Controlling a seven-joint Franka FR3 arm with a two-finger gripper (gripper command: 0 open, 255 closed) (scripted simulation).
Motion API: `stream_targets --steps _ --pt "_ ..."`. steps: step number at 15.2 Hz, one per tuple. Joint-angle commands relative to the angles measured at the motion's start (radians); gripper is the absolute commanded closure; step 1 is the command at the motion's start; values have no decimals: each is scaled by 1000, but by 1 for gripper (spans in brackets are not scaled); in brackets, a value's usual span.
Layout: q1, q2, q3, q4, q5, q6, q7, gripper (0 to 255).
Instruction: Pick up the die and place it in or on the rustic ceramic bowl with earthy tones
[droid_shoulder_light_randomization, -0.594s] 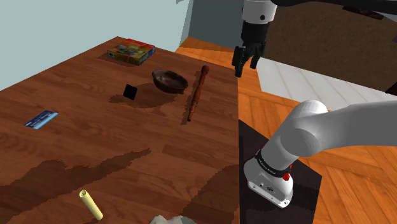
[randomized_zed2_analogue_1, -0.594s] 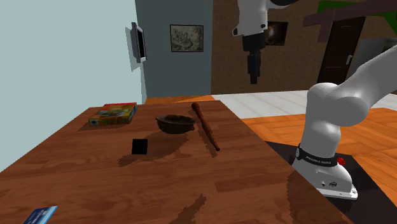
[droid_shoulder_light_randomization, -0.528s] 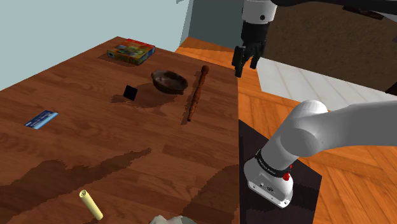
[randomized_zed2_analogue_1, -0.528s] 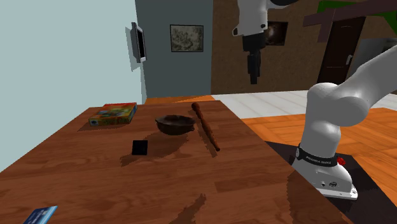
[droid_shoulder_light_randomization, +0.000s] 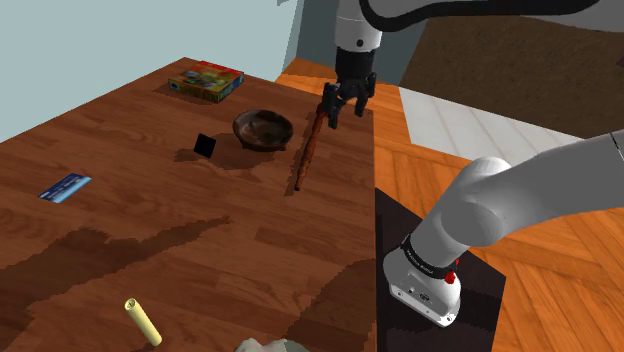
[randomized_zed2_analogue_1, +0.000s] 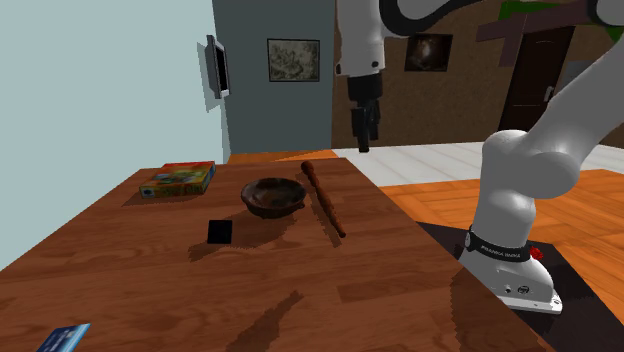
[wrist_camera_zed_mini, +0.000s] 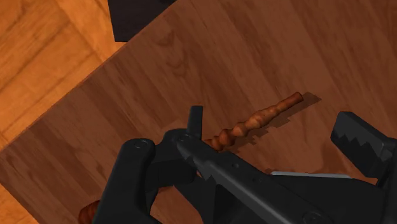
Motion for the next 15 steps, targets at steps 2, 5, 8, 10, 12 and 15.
stream_targets --steps 2,5,8,10,12,15 --pt "1 98 22 26 13 86 34 0" --pt "3 204 46 68 21 161 71 0" --pt "4 313 69 121 21 227 109 0" --pt "5 386 82 163 16 266 134 0" --pt "7 460 94 209 9 301 160 0" --pt "12 572 109 289 -9 343 200 0"
